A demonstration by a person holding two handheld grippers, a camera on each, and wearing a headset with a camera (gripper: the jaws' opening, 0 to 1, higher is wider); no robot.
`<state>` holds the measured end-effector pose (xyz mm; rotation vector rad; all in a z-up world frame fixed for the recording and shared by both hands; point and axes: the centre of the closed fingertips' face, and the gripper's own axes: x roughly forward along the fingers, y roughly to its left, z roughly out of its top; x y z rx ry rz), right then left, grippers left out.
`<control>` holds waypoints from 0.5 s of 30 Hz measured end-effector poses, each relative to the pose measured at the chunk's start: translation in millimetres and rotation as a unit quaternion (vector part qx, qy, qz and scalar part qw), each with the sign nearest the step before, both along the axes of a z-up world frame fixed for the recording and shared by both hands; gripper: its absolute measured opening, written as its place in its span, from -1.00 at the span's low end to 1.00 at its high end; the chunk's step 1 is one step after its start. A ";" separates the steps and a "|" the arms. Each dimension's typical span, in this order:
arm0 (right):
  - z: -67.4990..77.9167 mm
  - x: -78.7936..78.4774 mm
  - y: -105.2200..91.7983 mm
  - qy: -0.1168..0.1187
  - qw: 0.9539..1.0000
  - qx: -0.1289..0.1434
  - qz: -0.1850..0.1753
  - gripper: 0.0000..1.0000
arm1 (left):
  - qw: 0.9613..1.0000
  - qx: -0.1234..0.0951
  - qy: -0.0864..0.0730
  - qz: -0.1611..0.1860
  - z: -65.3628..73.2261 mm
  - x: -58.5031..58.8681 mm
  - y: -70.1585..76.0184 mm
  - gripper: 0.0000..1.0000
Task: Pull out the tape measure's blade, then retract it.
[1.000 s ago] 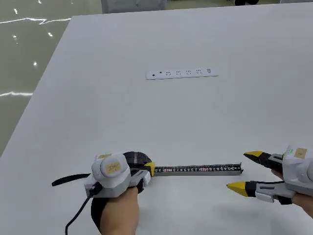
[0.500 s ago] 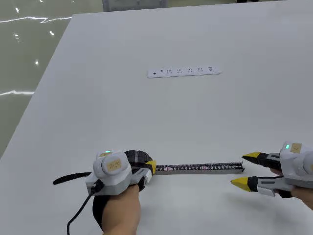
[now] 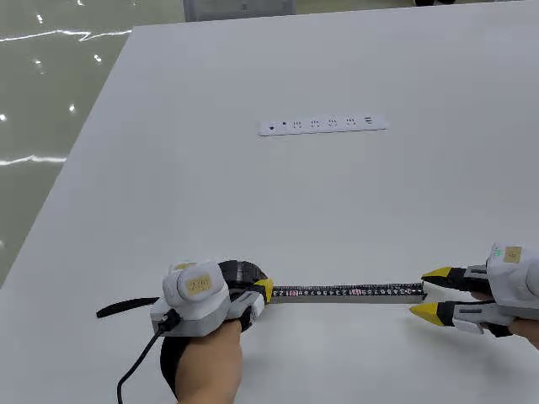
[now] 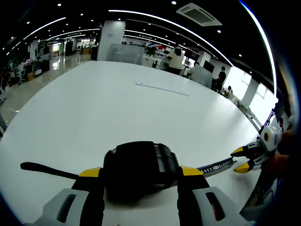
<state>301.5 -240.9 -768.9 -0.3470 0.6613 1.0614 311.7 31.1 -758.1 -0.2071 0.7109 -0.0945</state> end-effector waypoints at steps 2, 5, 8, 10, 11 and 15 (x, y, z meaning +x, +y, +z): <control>-1.3 1.2 0.6 0.001 1.000 0.002 0.003 -0.40 | 1.000 0.000 0.001 0.000 -0.3 0.0 0.0 0.19; -4.6 3.1 1.2 0.004 1.000 -0.003 0.010 -0.44 | 1.000 -0.001 0.003 0.000 -0.5 -0.1 -0.1 0.19; -7.9 5.1 1.7 0.005 1.000 -0.003 0.016 -0.52 | 1.000 -0.001 0.003 -0.001 -0.5 0.0 -0.1 0.19; -6.9 5.5 1.8 0.005 1.000 -0.002 0.018 -0.55 | 1.000 -0.001 0.003 -0.001 -0.4 -0.1 0.0 0.19; -7.2 6.4 1.6 0.003 1.000 -0.003 0.020 -0.57 | 1.000 -0.002 0.003 0.000 -0.4 -0.1 0.1 0.19; -7.6 7.9 0.7 0.002 1.000 -0.003 0.026 -0.63 | 1.000 -0.002 0.000 0.000 -0.3 0.2 0.5 0.19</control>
